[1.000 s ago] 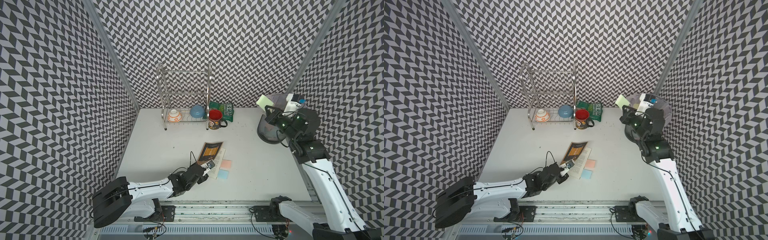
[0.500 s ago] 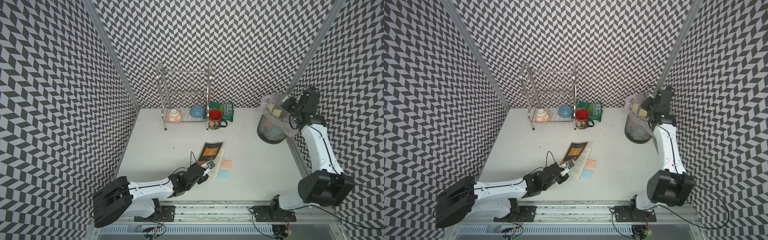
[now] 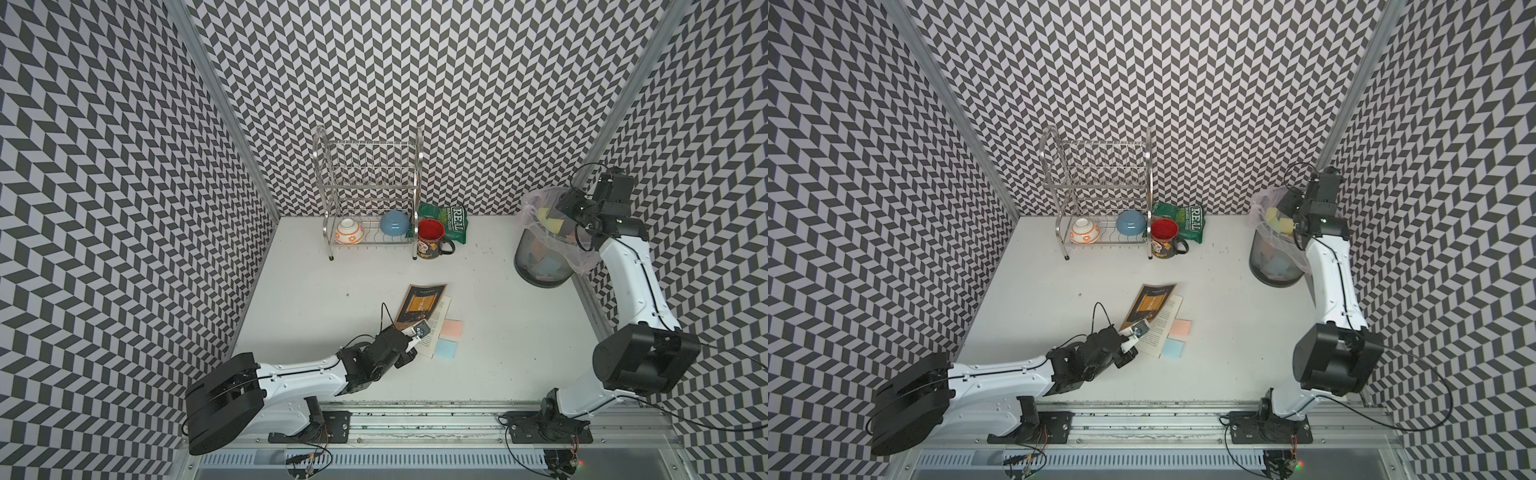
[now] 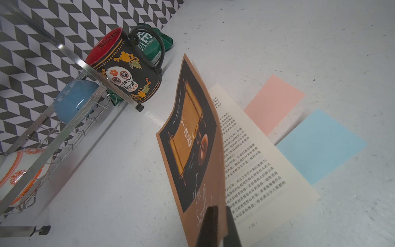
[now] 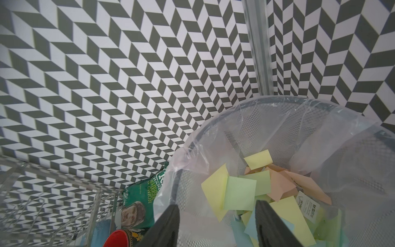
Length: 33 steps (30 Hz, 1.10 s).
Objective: Peel off the used sticky note
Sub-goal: Place the note in the trash bin, then close the book at the center of the board.
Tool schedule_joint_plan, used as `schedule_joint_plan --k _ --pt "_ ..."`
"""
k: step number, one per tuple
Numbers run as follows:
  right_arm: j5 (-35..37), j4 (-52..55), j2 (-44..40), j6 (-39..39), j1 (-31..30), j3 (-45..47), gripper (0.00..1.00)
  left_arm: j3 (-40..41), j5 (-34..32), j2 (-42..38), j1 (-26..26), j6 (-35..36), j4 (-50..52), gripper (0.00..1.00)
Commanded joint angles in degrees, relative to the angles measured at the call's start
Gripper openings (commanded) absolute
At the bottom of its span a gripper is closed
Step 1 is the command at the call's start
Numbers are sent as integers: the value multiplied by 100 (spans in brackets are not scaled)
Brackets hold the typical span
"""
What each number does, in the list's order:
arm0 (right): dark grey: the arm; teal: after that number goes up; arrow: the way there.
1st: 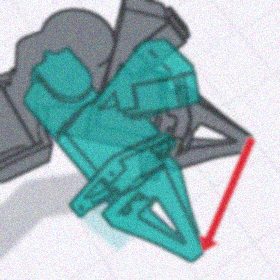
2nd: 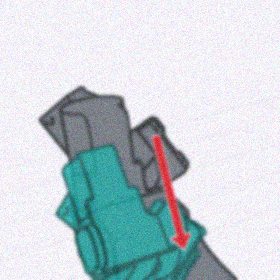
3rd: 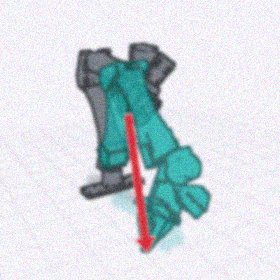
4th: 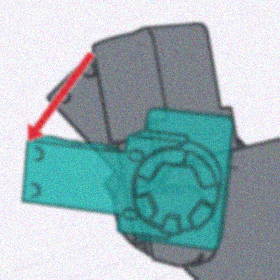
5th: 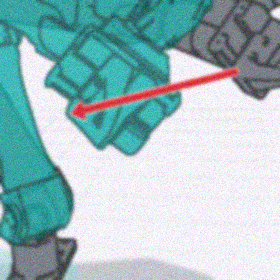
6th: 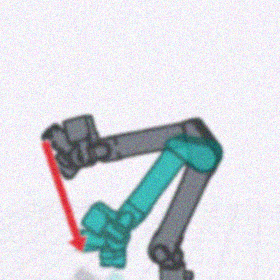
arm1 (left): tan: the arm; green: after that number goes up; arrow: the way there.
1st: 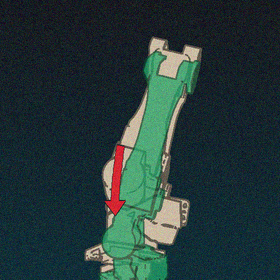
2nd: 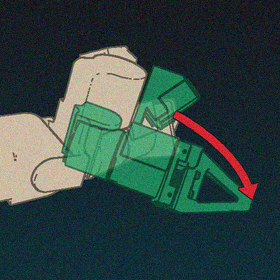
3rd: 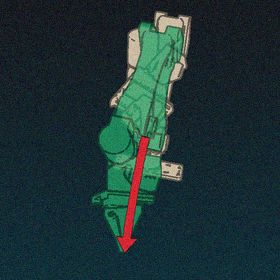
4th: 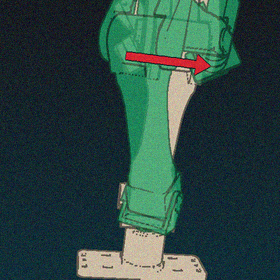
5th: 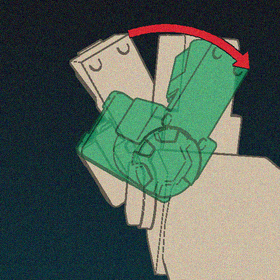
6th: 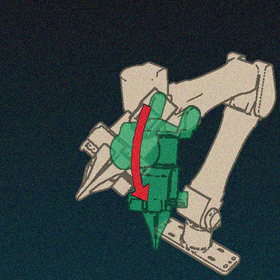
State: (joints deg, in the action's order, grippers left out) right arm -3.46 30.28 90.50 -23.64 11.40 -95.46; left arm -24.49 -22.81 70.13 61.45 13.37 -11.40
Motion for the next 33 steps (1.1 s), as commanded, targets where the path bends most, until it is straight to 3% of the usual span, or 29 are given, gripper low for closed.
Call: schedule_joint_plan --k 1,4,8,12,15,18,23,27,33 --pt "-801 -370 -794 -182 -58 253 61 -134 16 -68 -43 -64 67 0" --pt "-1447 -906 -1533 -711 -381 1178 61 -142 13 -66 -37 -55 72 0" --pt "-1588 -1587 -2268 -1179 -1468 2656 69 -152 51 -24 -37 -56 93 0" --pt "-2068 -2281 -2755 -1798 -2286 4144 70 -214 126 39 -28 -64 176 0" --pt "-1985 -2939 -2998 -2202 -3048 5186 70 -291 289 54 -24 -63 310 1" --pt "-1889 -3509 -3063 -2425 -3774 5976 73 -398 606 47 -12 -101 569 9" --pt "-2036 -4408 -3140 -2581 -4066 6952 81 -505 1065 -88 -10 226 974 42" --pt "-2033 -4773 -3379 -2779 -4075 7442 85 -765 1358 -300 -36 365 1424 45" --pt "-2083 -4780 -3050 -2722 -4148 7467 86 -1099 1493 -532 -197 437 1942 46"
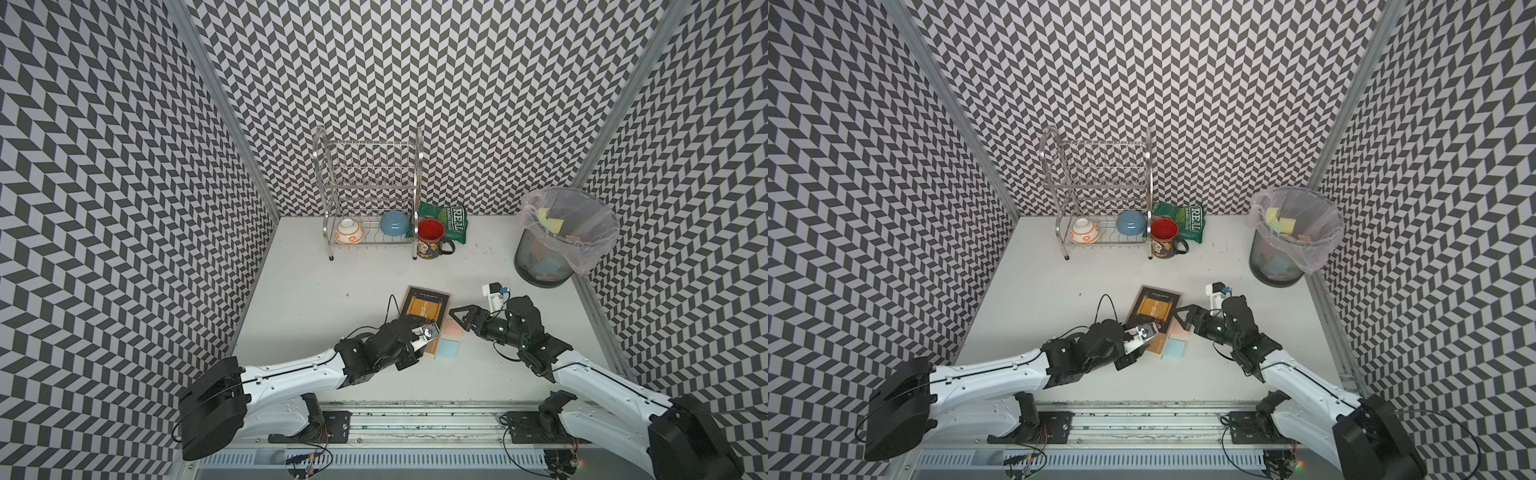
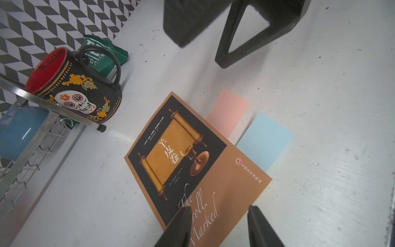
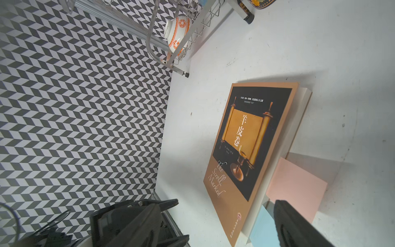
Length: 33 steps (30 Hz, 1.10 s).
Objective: Peel off the used sticky note
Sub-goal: Close the book at the center of the board, then open the book at the center of the board.
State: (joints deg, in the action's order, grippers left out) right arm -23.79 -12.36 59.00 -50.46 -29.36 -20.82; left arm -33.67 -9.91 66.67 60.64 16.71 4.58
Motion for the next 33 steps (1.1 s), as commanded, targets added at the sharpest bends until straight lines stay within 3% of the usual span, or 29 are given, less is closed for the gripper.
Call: schedule_joint_plan --k 1,7,13,21,33 --pt "-42 -547 165 -42 -108 -26 86 -179 213 -250 -187 126 336 46" --pt "-57 -678 863 -68 -299 -309 87 74 284 -308 -975 207 -166 45" --pt "-61 -970 1721 -140 -451 -547 89 377 86 312 -1388 108 -883 45" --pt "70 -1079 2168 -236 -474 -564 89 295 68 888 -1397 -89 -1073 43" --pt "-19 -1479 2637 -318 -535 -616 89 223 23 988 -1397 -153 -1067 41"
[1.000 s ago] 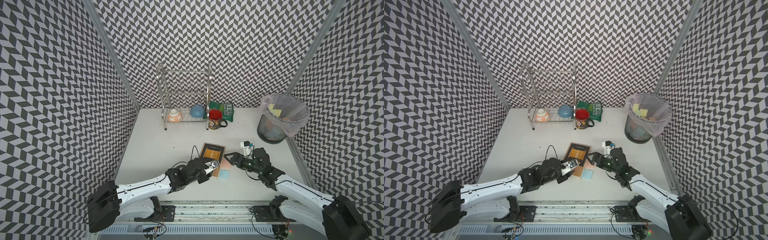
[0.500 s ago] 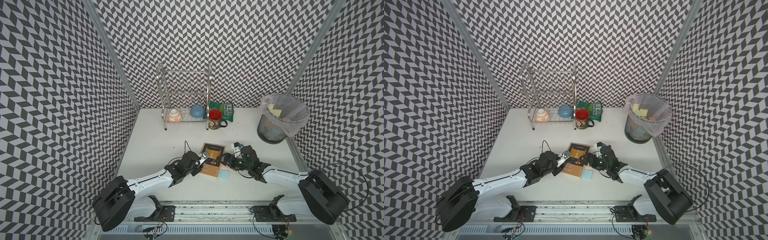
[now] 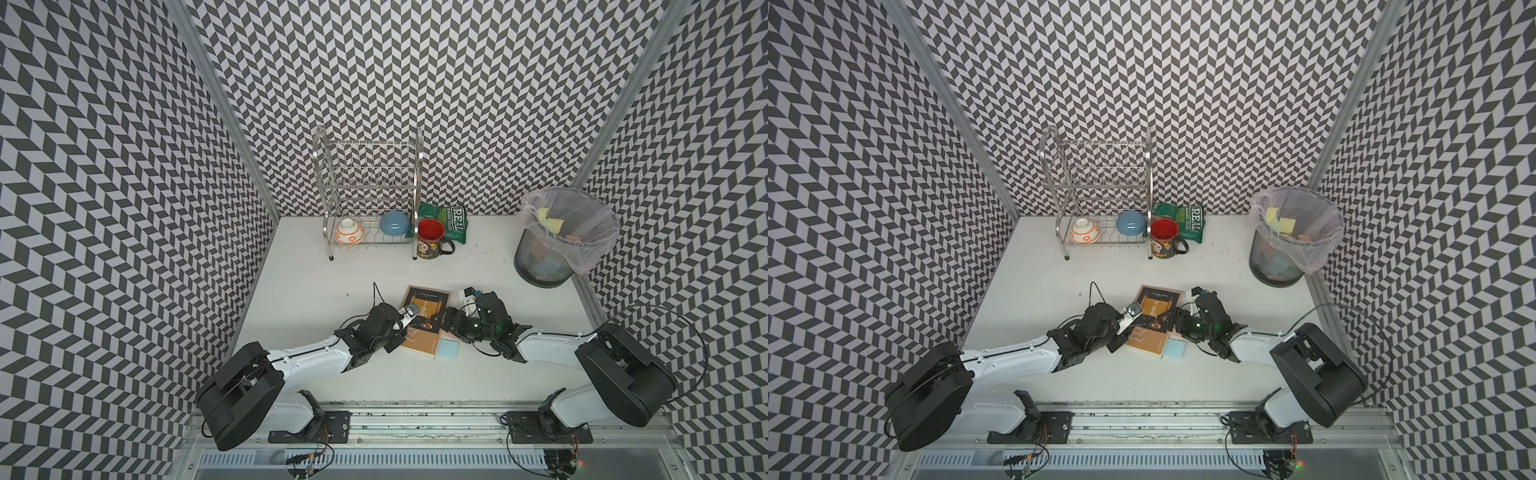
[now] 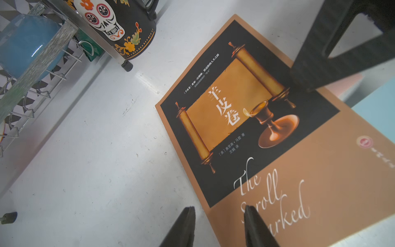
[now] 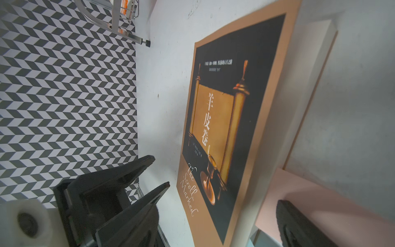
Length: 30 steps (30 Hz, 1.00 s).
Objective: Peel off the used sticky note
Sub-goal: Open the book at the center of the board.
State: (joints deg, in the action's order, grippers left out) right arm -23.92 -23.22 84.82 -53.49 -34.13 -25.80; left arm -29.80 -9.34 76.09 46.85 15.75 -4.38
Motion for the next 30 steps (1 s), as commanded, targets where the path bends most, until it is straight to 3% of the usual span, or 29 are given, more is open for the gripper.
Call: schedule_joint_plan --k 1,30 --pt "7 -387 49 0 -65 -137 89 -173 -27 59 -18 -59 -166 41" --pt "244 -345 185 -102 -206 -113 89 -231 -43 152 -19 -94 -121 39"
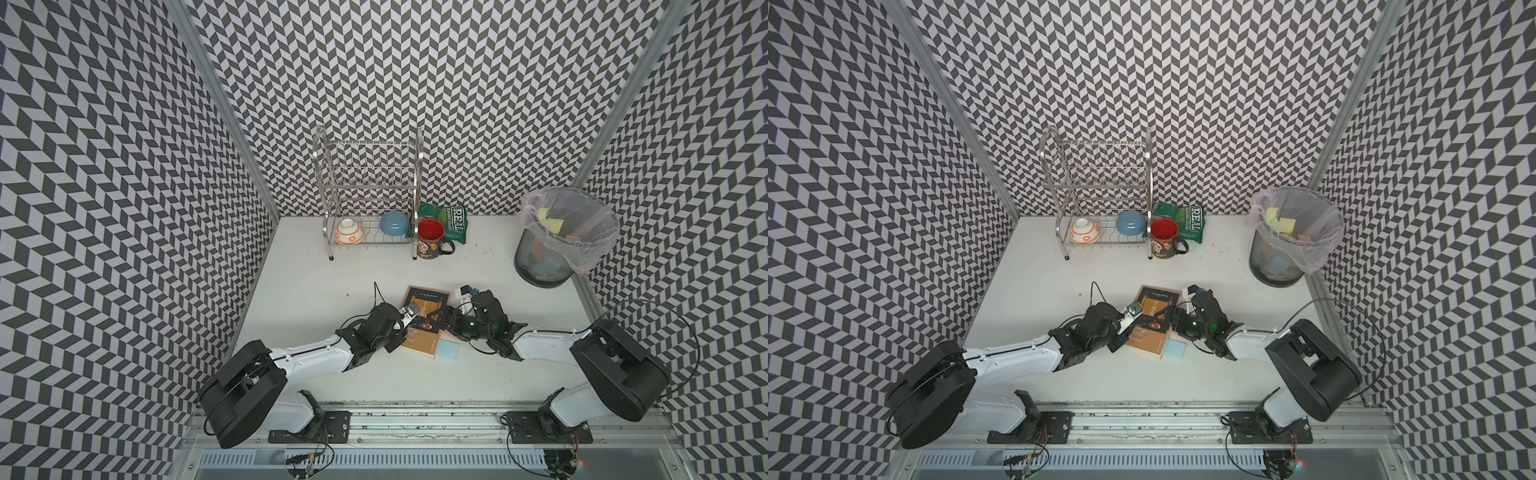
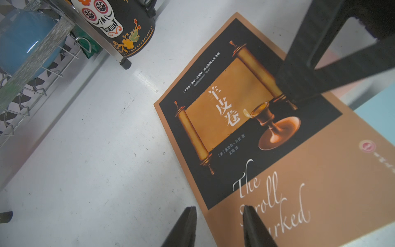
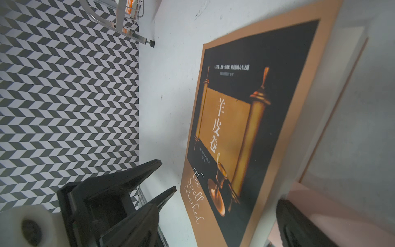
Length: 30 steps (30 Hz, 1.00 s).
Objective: Peel off the used sticky note
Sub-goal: Open the book at the center of the board.
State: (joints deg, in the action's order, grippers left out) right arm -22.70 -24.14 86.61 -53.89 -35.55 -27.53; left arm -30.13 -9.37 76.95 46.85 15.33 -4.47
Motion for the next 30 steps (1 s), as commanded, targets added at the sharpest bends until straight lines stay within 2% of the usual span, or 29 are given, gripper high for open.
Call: schedule_joint_plan --k 1,10,16,19,25,30 --pt "147 -237 -21 -72 -73 71 89 -210 -45 79 -18 -48 -101 39" --pt "48 -404 97 -154 -105 27 89 -474 -62 546 -18 47 22 39" --pt "130 -362 -11 -192 -112 72 89 -643 -327 829 -93 0 7 36" --pt "205 -234 -74 -141 -112 72 89 -654 -346 693 -241 12 0 36" --pt "243 -112 -107 -93 -119 63 89 -722 -213 341 -852 53 -19 38" --pt "350 23 -167 -41 -136 57 88 -766 -462 593 -1199 139 -190 38"
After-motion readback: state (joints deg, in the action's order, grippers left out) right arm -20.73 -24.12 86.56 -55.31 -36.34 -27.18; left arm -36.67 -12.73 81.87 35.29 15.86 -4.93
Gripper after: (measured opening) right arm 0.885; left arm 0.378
